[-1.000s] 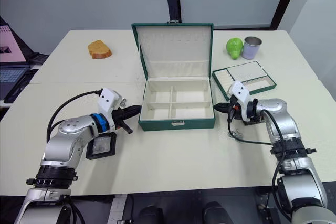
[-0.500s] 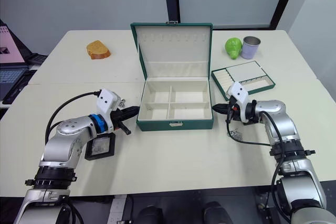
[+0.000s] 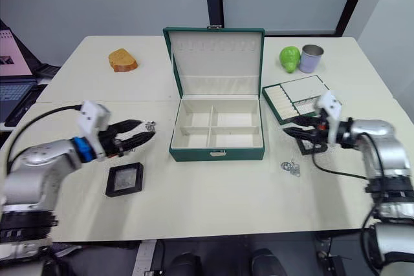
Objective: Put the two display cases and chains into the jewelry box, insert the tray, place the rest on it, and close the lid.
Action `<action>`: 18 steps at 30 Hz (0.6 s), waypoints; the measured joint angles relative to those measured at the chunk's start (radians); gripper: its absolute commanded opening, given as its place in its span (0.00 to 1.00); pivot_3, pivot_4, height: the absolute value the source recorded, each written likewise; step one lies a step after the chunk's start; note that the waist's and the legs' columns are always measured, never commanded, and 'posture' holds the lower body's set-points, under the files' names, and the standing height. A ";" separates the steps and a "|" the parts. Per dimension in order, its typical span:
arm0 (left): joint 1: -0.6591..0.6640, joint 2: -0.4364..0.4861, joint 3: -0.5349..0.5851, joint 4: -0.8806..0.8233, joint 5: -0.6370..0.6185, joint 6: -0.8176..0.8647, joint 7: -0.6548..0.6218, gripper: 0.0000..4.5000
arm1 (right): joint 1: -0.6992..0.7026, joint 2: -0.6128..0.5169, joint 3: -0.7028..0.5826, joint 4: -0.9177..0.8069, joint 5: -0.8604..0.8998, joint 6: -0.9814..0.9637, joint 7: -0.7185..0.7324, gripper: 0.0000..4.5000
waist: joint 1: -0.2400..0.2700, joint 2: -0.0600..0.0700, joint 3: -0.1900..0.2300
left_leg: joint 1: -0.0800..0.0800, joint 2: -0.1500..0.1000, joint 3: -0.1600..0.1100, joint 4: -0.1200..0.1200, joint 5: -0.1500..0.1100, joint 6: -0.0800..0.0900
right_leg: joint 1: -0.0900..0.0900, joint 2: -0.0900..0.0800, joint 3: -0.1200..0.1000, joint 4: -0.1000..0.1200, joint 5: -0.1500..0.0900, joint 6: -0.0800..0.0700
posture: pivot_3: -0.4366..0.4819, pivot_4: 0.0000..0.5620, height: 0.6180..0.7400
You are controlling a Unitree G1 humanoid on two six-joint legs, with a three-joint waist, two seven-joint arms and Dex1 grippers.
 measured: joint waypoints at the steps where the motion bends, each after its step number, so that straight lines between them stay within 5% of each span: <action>1: 0.022 0.018 0.020 -0.001 -0.006 0.007 -0.007 0.96 | 0.012 -0.019 -0.015 0.008 0.004 0.000 0.008 0.76 | 0.000 0.000 0.000 | 0.000 0.000 0.000 0.000 0.000 0.000 | 0.000 0.000 0.000 0.000 0.000 0.000 | 0.48 0.27 1.00; 4: 0.111 0.075 0.068 -0.002 -0.014 0.013 -0.035 1.00 | 0.058 -0.080 -0.052 0.044 0.026 -0.017 0.041 0.99 | 0.000 0.000 0.000 | 0.001 0.000 0.001 0.000 0.000 0.000 | 0.000 0.000 0.001 0.001 0.000 0.000 | 0.48 0.27 1.00; 10: 0.252 0.159 0.223 0.095 -0.012 -0.012 -0.074 1.00 | 0.157 -0.170 -0.128 0.147 0.036 -0.082 0.066 1.00 | -0.001 0.000 0.000 | 0.001 0.000 0.002 0.000 0.000 0.000 | 0.000 0.000 0.002 0.000 0.000 0.000 | 0.48 0.27 1.00; 18: 0.302 0.164 0.282 0.194 -0.006 -0.061 -0.087 1.00 | 0.195 -0.170 -0.164 0.166 0.047 -0.108 0.062 1.00 | 0.001 0.000 0.001 | 0.002 0.000 0.003 0.000 0.000 0.000 | 0.000 0.000 0.003 0.000 0.000 0.000 | 0.48 0.27 1.00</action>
